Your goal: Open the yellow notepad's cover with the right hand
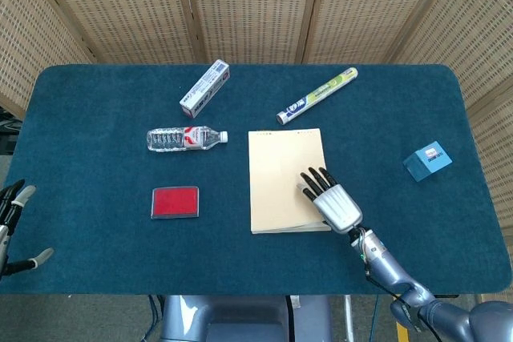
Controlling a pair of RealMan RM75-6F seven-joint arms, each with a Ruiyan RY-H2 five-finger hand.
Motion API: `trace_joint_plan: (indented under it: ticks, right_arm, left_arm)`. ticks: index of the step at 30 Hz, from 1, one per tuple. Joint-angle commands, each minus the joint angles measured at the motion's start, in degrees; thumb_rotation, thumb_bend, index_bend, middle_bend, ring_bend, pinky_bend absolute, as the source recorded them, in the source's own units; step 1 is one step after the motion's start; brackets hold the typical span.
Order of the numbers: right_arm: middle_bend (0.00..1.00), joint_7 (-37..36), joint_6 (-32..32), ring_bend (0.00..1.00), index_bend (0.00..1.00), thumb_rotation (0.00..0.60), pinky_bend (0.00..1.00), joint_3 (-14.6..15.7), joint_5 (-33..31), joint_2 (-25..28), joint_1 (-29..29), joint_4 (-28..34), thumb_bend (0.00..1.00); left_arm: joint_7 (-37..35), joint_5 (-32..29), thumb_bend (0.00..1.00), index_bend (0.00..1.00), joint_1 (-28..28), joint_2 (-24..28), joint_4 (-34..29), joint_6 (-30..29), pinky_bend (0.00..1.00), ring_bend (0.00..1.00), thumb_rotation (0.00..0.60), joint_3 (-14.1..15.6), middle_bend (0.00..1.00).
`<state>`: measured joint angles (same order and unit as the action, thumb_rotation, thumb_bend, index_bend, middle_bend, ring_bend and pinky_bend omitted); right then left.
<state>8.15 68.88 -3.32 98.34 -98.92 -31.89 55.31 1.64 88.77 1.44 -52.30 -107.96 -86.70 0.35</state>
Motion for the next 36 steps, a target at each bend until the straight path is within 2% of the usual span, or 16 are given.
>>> trace_joint_plan:
  ticks: [1,5,7,9,17,22,27,31,36]
  right_arm:
    - [0.32,-1.4,-0.1,0.23,0.36,0.6,0.3,0.0,0.5,-0.8,-1.2,-1.1,0.52]
    - [0.51,-2.7,0.8,0.39,0.54,0.6,0.49,0.6,1.7,-1.4,-2.3,-3.5,0.56]
    - [0.57,-4.6,1.4,0.44,0.61,0.6,0.56,1.5,2.5,-1.6,-2.8,-5.1,0.6]
    - [0.6,-6.9,2.2,0.46,0.63,0.6,0.59,2.1,2.9,-1.5,-2.8,-6.0,0.63]
    - [0.6,-17.7,8.7,0.47,0.64,0.6,0.59,7.4,7.2,1.5,-1.5,-10.4,0.67]
    - [0.6,-24.6,15.9,0.47,0.64,0.6,0.59,11.1,10.1,5.5,1.0,-11.0,0.67]
    - [0.6,-28.4,22.3,0.47,0.64,0.6,0.6,13.7,12.3,9.2,3.4,-11.1,0.67]
    - [0.61,-31.5,24.9,0.47,0.64,0.6,0.6,15.1,12.9,12.3,4.7,-9.1,0.67]
    - [0.61,-38.5,20.4,0.48,0.65,0.6,0.6,13.7,8.3,17.5,3.4,0.9,0.69]
  left_arm:
    - [-0.1,0.0,0.0,0.0,0.1,0.1,0.0,0.1,0.0,0.0,0.6,0.0,0.0]
    - [-0.4,-0.3,0.0,0.0,0.1,0.2,0.0,0.2,0.0,0.0,0.6,-0.1,0.0]
    - [-0.7,-0.5,0.0,0.0,0.1,0.2,0.1,0.2,0.0,0.0,0.6,-0.2,0.0]
    - [-1.0,-0.5,0.0,0.0,0.2,0.3,0.2,0.3,0.0,0.0,0.6,-0.2,0.0]
    - [-1.0,-0.4,0.0,0.0,0.2,0.3,0.2,0.2,0.0,0.0,0.6,-0.1,0.0]
    - [0.1,-0.1,0.0,0.0,0.2,0.1,-0.1,0.5,0.0,0.0,0.6,0.0,0.0]
    - [1.4,-0.5,0.0,0.0,0.4,-0.3,-0.5,0.9,0.0,0.0,0.6,0.0,0.0]
    - [2.7,-0.9,0.0,0.0,0.8,-0.7,-0.7,1.6,0.0,0.0,0.6,0.0,0.0]
    - [3.9,-1.6,0.0,0.0,1.3,-1.0,-1.1,2.8,0.0,0.0,0.6,-0.1,0.0]
